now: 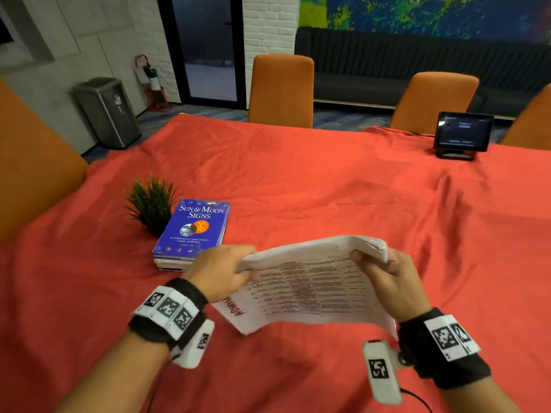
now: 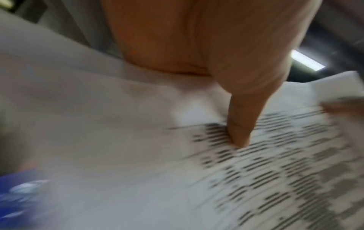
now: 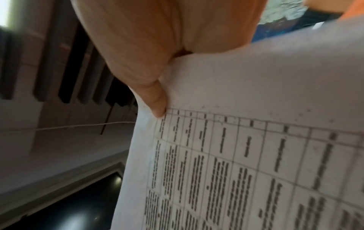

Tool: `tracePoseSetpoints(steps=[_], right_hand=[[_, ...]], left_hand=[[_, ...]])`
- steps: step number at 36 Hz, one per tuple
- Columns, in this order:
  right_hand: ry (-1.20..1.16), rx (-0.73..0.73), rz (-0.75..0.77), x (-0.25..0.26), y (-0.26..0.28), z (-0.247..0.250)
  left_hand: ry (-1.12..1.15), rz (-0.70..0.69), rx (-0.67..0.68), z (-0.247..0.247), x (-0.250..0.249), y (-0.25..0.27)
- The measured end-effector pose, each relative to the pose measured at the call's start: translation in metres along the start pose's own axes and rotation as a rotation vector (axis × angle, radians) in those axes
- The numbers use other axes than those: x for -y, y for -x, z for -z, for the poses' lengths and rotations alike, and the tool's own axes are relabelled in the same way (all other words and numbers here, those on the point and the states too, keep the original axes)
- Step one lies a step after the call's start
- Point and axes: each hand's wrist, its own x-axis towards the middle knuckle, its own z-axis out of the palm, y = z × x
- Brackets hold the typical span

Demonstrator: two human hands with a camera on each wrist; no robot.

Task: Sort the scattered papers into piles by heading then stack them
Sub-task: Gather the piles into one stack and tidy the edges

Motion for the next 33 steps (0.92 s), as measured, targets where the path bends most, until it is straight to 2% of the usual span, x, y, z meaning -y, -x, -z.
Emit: tracePoseSetpoints(steps=[2,4,9,12,14,17,22,28,33], right_hand=[[-0.072,-0.060,-0.035,-0.011,0.006,0.003],[-0.117,-0.103,-0.050,-0.018,0.012,0.004],[-0.215,-0.192,-0.084,-0.027,0.027,0.005],[-0.207,-0.201,-0.059,-0.035,0.037,0.004],[-0.181,-0.170,-0.070,-0.050,0.047,-0.001],[-0.190,-0.110,-0.184,-0.084,0.067,-0.010],[-0.206,-0.184,-0.280,-0.104,0.071,-0.018],[-0.214,-0.315,-0.294,-0.088,0.054,-0.029],[-0.259,-0.387,-0.233,-0.078,0.045,-0.026]], left_hand=[[0.111,0.110,0.018,-0.003,0.027,0.008],[0.218,0.146,-0.042,-0.005,0.039,0.015],[0.507,0.127,-0.347,-0.006,0.022,0.025],[0.706,0.149,-0.484,-0.020,0.012,0.035],[0.763,0.206,-0.489,-0.040,0.013,0.044],[0.848,0.341,-0.434,-0.080,0.018,0.057],[1.106,0.591,-0.483,-0.103,0.006,0.059],[1.219,0.659,-0.601,-0.103,-0.007,0.046],[1.225,0.596,-0.674,-0.091,-0.011,0.043]])
